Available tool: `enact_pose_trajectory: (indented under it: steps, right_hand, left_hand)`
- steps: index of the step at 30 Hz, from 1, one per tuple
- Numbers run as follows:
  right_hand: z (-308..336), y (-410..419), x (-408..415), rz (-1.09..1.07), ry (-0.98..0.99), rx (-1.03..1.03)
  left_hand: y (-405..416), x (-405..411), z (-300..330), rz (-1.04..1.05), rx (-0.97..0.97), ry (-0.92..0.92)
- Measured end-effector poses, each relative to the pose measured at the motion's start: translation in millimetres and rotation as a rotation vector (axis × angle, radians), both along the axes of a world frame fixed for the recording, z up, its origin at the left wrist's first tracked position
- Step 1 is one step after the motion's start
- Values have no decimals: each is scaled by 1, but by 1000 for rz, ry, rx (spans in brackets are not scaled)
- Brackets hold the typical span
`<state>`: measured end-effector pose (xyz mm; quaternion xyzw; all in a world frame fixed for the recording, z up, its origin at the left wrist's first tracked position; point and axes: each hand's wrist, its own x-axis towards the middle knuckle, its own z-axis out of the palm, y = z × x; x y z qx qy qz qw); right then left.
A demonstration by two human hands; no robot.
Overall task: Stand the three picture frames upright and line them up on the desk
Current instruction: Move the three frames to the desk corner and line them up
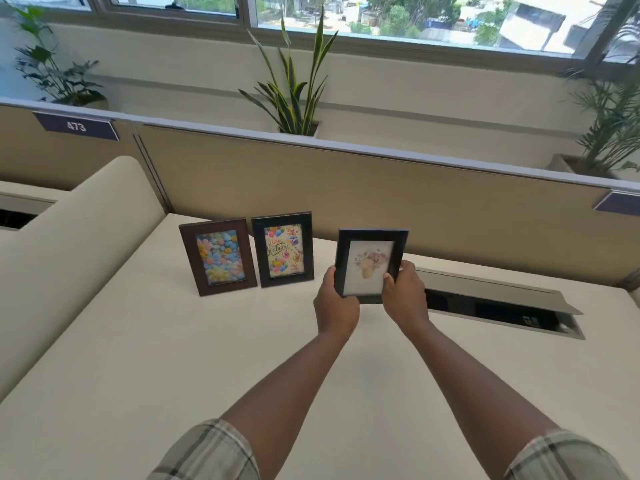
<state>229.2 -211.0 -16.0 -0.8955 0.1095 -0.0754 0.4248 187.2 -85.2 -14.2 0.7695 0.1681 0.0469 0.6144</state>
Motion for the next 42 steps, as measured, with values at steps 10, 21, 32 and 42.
enact_pose_trajectory:
  steps: [10, 21, 32, 42]
  right_hand:
    - [-45, 8, 82, 204, 68, -17]
    - [-71, 11, 111, 264, 44, -41]
    - [-105, 13, 98, 253, 216, -103]
    - [-96, 18, 85, 149, 236, -105]
  left_hand:
    - [17, 86, -51, 58, 33, 152]
    - [14, 110, -65, 43, 108, 184]
    - [12, 98, -87, 1, 102, 383]
    - [7, 88, -75, -34, 182, 398]
